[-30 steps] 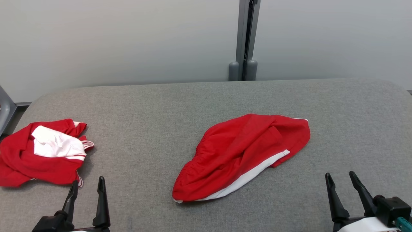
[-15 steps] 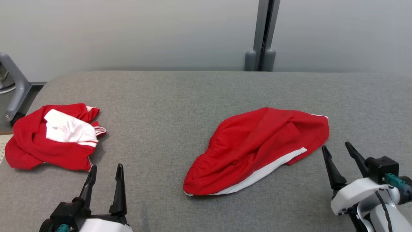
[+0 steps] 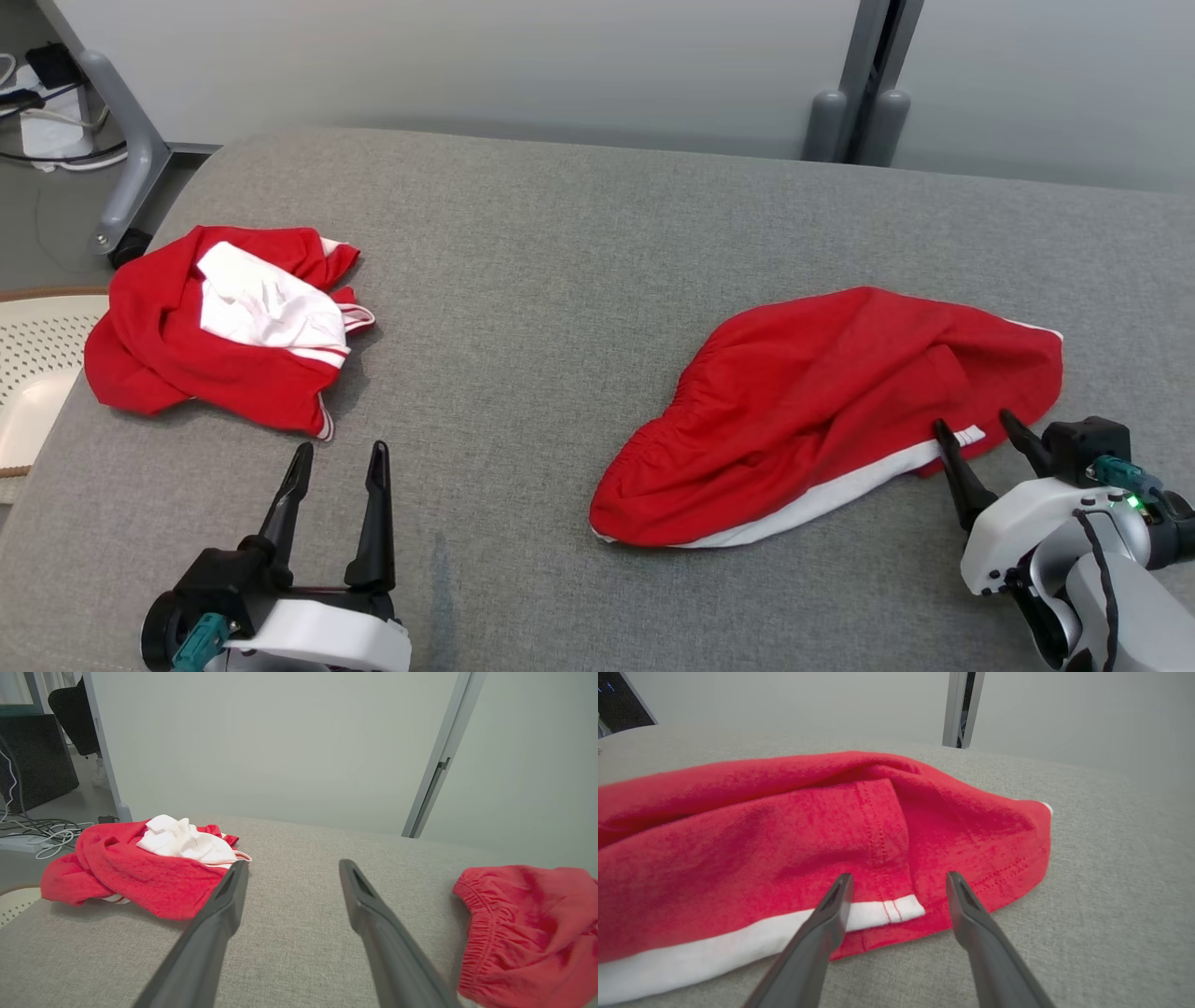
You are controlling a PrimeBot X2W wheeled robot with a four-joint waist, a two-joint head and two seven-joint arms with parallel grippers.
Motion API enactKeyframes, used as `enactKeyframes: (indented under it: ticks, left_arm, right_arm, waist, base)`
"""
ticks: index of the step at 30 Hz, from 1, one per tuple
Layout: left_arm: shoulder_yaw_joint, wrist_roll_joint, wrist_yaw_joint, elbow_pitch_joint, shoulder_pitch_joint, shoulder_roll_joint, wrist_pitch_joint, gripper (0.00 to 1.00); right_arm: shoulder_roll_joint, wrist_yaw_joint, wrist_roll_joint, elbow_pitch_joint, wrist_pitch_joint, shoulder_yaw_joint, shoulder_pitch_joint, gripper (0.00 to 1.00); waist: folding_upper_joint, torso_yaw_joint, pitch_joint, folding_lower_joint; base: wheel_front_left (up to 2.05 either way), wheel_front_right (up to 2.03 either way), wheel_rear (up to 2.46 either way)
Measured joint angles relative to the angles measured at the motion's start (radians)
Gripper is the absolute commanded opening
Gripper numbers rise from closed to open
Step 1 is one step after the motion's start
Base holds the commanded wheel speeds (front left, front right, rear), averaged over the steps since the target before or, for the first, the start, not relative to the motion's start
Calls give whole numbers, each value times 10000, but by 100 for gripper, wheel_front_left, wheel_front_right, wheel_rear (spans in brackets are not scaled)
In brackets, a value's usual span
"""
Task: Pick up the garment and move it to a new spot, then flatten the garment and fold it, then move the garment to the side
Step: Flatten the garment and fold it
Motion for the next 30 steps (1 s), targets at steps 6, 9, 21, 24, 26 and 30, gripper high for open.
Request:
enactKeyframes:
  ticks: [6, 9, 21, 24, 26, 30]
  left_arm:
    - [-8, -6, -17, 15, -122, -6, 0, 100]
    - [-40, -27, -6, 56, -150, -8, 0, 100]
    - [105, -115, -23, 257, 133, -12, 2, 100]
    - [169, -163, -113, 293, 268, -12, 0, 100]
    - [205, -169, -128, 322, 310, -13, 0, 100]
    - [272, -169, -244, 399, 309, -17, 0, 100]
  right_arm:
    - [88, 0, 481, 823, -6, 397, -311, 5]
    - [92, 0, 685, 1009, -8, 610, -416, 0]
    - [157, 0, 897, -1659, -23, 6, 949, 0]
    - [198, 0, 882, -2533, -21, -263, 1726, 0]
    - [205, 0, 825, -3066, -21, -380, 2235, 0]
    - [257, 0, 777, -4029, -23, -790, 3196, 0]
  waist:
    - [0, 128, 138, 0]
    - [0, 113, 164, -1]
    - [0, -505, -444, 0]
    - [0, -813, -585, 0]
    - [0, -1033, -650, 0]
    - [0, -1459, -719, 0]
  base:
    - [0, 0, 0]
    - [0, 0, 0]
    - [0, 0, 0]
    - [0, 0, 0]
    - [0, 0, 0]
    - [0, 0, 0]
